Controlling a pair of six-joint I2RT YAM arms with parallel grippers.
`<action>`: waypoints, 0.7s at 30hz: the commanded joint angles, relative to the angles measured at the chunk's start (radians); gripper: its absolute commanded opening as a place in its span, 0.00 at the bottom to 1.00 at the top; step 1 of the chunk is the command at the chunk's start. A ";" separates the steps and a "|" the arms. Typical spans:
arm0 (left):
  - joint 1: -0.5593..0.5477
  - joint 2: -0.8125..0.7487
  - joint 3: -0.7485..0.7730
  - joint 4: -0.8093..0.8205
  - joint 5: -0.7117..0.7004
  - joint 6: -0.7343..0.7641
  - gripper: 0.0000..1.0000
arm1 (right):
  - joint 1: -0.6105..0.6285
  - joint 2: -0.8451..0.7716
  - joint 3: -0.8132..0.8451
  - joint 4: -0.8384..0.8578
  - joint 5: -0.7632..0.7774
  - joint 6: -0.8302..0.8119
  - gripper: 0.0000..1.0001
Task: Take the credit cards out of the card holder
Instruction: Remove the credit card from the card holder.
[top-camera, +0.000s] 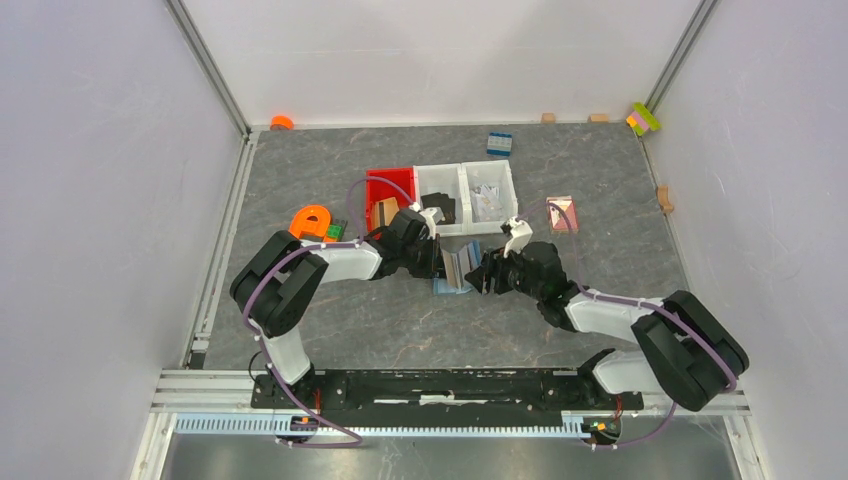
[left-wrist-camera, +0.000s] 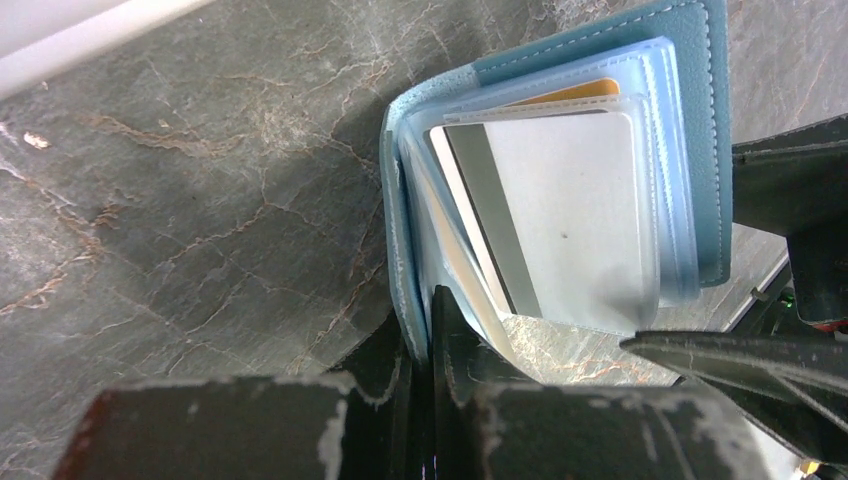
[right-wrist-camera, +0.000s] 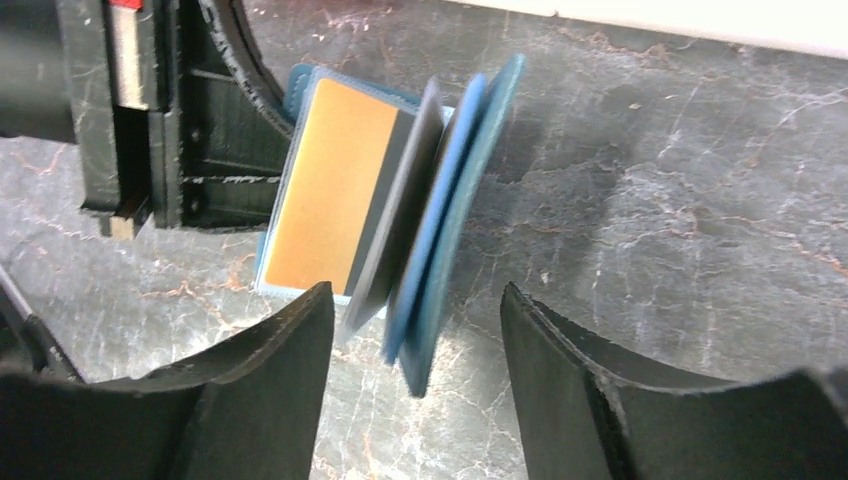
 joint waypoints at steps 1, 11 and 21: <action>-0.008 -0.017 0.018 -0.030 -0.007 0.054 0.02 | -0.003 -0.043 -0.042 0.136 -0.071 0.002 0.69; -0.020 -0.018 0.016 -0.006 0.024 0.055 0.02 | -0.007 -0.008 -0.009 0.078 -0.058 -0.002 0.60; -0.021 -0.058 -0.009 0.033 0.053 0.046 0.04 | -0.008 0.043 0.040 -0.022 -0.004 -0.012 0.26</action>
